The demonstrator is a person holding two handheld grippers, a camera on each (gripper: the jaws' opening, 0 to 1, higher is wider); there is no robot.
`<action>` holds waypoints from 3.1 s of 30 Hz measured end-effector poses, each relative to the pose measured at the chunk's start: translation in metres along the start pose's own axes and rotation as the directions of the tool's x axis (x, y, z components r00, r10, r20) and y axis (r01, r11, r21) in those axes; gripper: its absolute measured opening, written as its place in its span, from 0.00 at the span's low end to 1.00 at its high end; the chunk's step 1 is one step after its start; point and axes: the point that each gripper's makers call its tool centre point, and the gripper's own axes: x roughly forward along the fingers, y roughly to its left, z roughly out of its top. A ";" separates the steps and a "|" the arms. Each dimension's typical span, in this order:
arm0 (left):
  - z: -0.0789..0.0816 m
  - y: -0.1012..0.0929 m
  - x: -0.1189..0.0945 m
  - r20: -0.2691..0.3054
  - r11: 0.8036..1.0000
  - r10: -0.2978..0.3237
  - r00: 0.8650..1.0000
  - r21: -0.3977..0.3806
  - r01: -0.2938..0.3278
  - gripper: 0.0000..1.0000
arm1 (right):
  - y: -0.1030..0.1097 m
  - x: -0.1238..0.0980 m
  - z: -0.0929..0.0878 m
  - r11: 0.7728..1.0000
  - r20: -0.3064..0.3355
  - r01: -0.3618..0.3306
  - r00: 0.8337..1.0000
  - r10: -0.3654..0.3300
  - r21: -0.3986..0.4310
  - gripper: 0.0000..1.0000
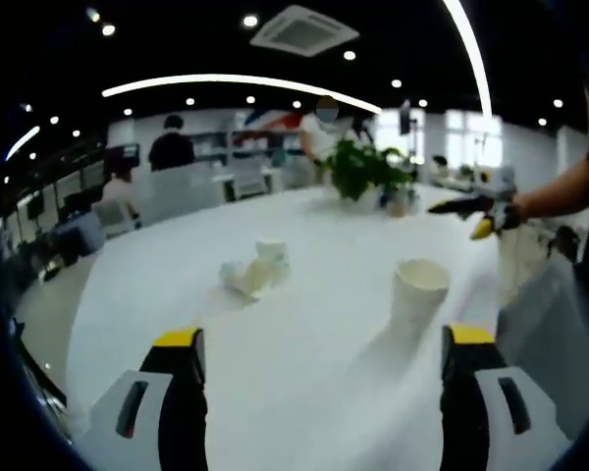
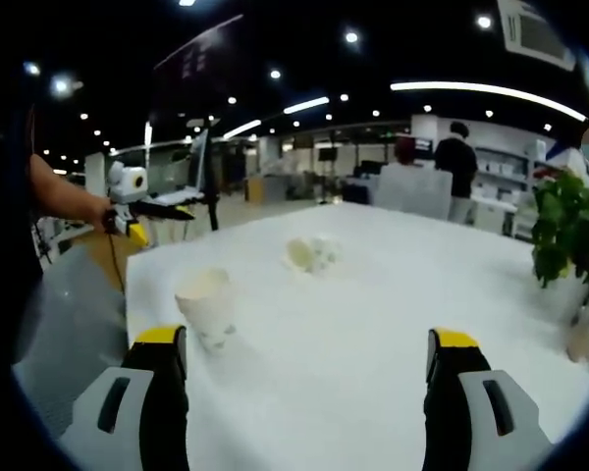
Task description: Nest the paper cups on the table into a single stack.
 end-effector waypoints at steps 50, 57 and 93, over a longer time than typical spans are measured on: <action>0.034 0.078 0.153 -0.173 0.984 0.020 0.985 0.180 0.011 0.70 | -0.009 0.003 -0.019 0.997 -0.017 0.025 1.000 -0.024 0.077 1.00; 0.028 0.085 0.181 -0.180 0.978 0.013 0.983 0.208 0.026 0.65 | -0.012 0.004 -0.028 0.996 -0.040 0.029 0.999 -0.025 0.090 1.00; 0.011 0.130 0.216 -0.242 0.907 0.195 0.951 0.413 -0.081 0.09 | -0.011 -0.002 -0.046 0.990 -0.067 0.049 0.997 -0.040 0.135 1.00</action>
